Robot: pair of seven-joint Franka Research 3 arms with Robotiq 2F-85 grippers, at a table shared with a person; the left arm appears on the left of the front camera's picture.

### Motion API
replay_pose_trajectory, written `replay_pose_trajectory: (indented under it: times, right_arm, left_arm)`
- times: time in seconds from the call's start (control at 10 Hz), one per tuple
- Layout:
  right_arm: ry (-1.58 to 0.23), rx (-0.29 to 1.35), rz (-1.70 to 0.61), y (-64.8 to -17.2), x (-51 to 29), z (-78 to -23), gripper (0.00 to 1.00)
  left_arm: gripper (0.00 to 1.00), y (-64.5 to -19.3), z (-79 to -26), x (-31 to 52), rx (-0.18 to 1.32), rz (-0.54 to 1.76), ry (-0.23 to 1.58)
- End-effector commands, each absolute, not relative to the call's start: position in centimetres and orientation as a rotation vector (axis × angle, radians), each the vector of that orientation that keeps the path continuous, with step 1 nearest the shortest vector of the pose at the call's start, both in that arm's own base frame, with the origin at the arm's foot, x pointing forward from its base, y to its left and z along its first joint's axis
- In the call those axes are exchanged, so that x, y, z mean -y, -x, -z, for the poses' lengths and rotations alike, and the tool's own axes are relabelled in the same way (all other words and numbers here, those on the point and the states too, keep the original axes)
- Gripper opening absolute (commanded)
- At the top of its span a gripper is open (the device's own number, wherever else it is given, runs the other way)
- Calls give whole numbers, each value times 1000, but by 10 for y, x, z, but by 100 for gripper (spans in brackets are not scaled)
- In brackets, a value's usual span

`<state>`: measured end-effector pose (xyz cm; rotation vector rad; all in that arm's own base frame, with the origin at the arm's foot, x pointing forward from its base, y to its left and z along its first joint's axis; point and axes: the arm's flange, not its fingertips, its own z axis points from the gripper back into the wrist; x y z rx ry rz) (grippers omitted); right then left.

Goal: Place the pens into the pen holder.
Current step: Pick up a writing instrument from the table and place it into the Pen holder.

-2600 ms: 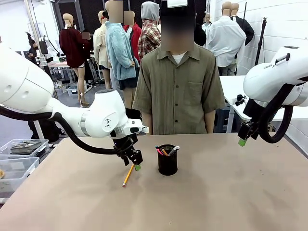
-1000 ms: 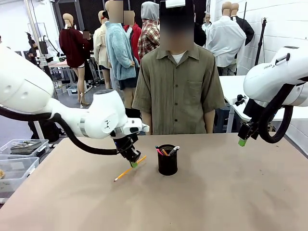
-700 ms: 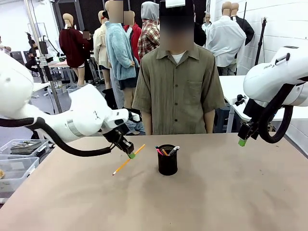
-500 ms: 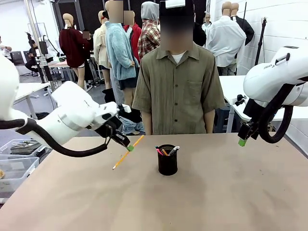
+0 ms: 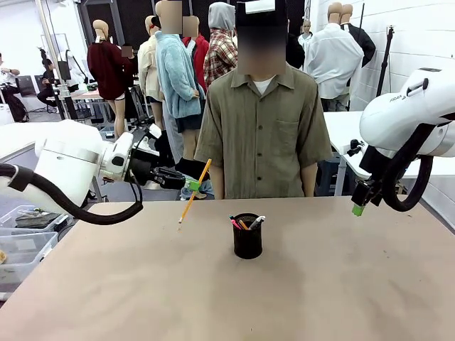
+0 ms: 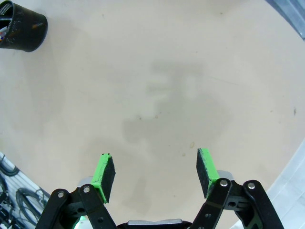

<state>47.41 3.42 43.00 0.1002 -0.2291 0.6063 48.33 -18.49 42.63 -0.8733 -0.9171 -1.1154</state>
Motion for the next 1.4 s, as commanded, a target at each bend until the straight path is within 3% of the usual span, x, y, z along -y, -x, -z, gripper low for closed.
replay_pose_trajectory:
  times: [0.0, 0.7, 1.3]
  right_arm:
    - [-75, 238, -617, -473, -33, -427, 86]
    - [-75, 238, -617, -473, -33, -427, 86]
    - [-75, 238, -617, -473, -33, -427, 86]
  left_arm:
    - [0, -493, -413, 193, 982, 1206, 1006]
    - [0, -543, -415, 264, 1170, 1328, 1124]
    - [0, -560, -373, 318, 1076, 1337, 1215]
